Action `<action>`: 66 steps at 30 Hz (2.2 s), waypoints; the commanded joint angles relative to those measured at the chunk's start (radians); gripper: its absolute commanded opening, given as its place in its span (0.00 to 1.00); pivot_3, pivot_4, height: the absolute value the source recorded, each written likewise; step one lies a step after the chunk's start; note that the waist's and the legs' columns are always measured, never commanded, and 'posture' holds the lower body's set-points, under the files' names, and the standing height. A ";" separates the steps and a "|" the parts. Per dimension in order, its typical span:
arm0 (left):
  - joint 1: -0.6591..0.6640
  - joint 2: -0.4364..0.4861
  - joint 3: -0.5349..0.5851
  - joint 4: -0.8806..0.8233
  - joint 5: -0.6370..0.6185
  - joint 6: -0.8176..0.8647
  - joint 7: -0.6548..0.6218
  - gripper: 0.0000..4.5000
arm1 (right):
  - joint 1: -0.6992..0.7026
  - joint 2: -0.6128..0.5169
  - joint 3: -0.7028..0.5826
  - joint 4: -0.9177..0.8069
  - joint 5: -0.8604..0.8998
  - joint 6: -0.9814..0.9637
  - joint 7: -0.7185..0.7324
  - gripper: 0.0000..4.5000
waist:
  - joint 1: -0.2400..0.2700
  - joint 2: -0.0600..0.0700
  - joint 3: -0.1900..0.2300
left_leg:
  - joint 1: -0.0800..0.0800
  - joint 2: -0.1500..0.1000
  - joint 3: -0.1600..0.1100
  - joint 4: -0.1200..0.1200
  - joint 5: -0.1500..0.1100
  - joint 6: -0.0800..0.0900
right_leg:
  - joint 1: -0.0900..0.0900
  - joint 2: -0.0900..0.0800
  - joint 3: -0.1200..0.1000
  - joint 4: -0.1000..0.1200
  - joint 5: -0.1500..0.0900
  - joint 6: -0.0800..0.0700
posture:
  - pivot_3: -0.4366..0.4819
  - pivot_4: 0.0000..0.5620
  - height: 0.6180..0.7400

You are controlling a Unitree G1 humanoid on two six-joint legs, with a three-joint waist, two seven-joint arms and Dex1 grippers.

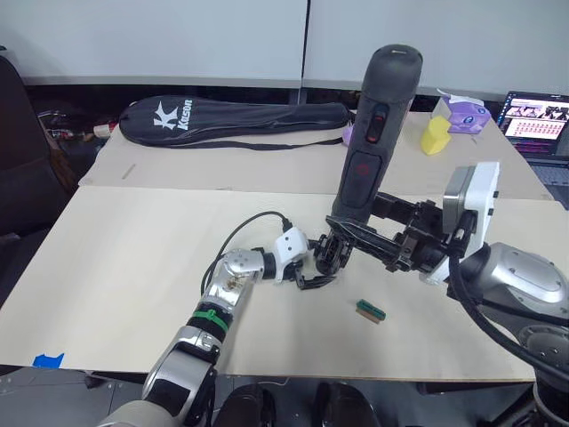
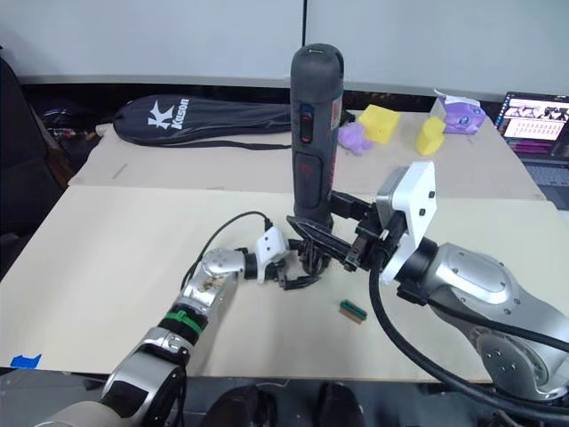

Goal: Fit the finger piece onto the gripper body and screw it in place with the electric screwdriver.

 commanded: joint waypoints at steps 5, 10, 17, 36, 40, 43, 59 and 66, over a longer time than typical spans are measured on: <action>-0.010 -0.002 -0.029 0.002 -0.012 0.005 -0.019 0.73 | -0.123 0.027 0.022 0.063 -0.001 -0.008 0.024 0.43 | 0.000 0.000 0.000 | 0.000 0.000 0.000 0.000 0.000 0.000 | 0.000 0.000 -0.001 0.000 0.000 0.000 | 0.48 0.27 1.00; -0.023 -0.005 -0.032 0.026 -0.008 -0.006 -0.011 0.51 | -0.148 0.045 0.071 0.090 -0.075 -0.028 0.052 0.43 | 0.001 0.000 0.000 | -0.001 0.000 0.000 0.000 0.000 0.000 | 0.000 0.002 -0.003 0.000 0.000 0.000 | 0.48 0.27 1.00; -0.020 -0.003 -0.037 0.020 -0.011 -0.010 -0.011 0.51 | -0.172 0.066 0.106 0.110 -0.172 -0.044 0.103 0.43 | 0.002 0.000 0.000 | -0.001 -0.001 0.000 0.000 0.000 0.000 | 0.000 0.002 -0.003 0.000 0.000 0.000 | 0.48 0.27 1.00; -0.010 0.003 -0.040 0.000 -0.017 -0.008 -0.016 0.51 | -0.179 0.121 0.141 0.133 -0.321 -0.048 0.181 0.43 | 0.001 0.000 0.000 | -0.001 -0.001 0.000 0.000 0.000 -0.001 | 0.000 0.002 -0.004 0.000 0.000 0.000 | 0.48 0.27 1.00; -0.010 0.003 -0.041 -0.002 -0.019 -0.009 -0.019 0.51 | -0.155 0.127 0.141 0.131 -0.344 -0.057 0.196 0.43 | 0.001 0.000 0.000 | -0.001 -0.001 0.000 0.000 0.000 -0.001 | 0.000 0.002 -0.004 0.000 0.000 0.000 | 0.48 0.27 1.00; -0.013 0.003 -0.040 -0.001 -0.019 -0.009 -0.020 0.51 | -0.142 0.132 0.140 0.136 -0.361 -0.068 0.207 0.43 | 0.000 0.000 0.000 | -0.001 -0.001 0.000 0.000 0.000 -0.001 | 0.000 0.003 -0.004 0.000 0.000 0.000 | 0.48 0.27 1.00; -0.015 0.000 -0.040 -0.001 -0.021 -0.008 -0.023 0.51 | -0.118 0.124 0.131 0.142 -0.389 -0.092 0.255 0.43 | 0.000 0.000 0.000 | -0.001 -0.001 0.000 0.000 0.000 -0.001 | 0.000 0.003 -0.004 0.000 0.000 0.000 | 0.48 0.27 1.00; -0.017 -0.002 -0.041 0.001 -0.020 -0.010 -0.023 0.51 | -0.106 0.126 0.140 0.146 -0.404 -0.099 0.266 0.43 | 0.000 0.000 0.000 | -0.001 -0.001 0.000 0.000 0.000 -0.001 | 0.000 0.003 -0.004 0.000 0.000 0.000 | 0.48 0.27 1.00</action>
